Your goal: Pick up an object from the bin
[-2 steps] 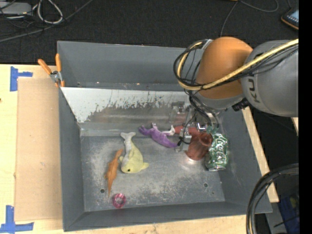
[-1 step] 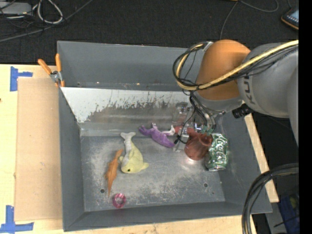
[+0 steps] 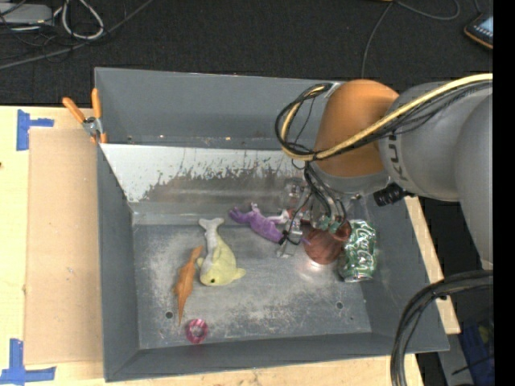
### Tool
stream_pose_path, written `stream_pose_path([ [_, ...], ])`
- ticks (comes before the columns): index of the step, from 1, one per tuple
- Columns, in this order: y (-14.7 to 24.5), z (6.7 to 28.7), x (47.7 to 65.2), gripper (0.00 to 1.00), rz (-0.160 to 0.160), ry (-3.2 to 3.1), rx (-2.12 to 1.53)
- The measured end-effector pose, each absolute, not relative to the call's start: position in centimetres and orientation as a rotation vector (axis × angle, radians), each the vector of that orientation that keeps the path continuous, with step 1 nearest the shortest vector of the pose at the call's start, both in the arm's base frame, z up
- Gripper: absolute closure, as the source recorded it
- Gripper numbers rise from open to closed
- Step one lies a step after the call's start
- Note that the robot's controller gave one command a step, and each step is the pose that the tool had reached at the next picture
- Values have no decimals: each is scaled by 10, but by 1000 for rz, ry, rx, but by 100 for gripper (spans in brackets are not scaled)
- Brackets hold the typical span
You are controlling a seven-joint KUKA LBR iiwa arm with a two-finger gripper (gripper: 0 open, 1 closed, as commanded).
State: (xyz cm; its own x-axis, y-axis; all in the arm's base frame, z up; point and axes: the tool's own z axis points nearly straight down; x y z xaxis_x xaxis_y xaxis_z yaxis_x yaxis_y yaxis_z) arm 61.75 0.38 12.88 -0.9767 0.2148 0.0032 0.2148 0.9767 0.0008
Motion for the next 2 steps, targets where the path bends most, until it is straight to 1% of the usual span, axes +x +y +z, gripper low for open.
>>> stream_pose_path([
  [1,1,67,621,0,0,-3110,-423],
  [2,8,69,613,100,0,-3063,-662],
])
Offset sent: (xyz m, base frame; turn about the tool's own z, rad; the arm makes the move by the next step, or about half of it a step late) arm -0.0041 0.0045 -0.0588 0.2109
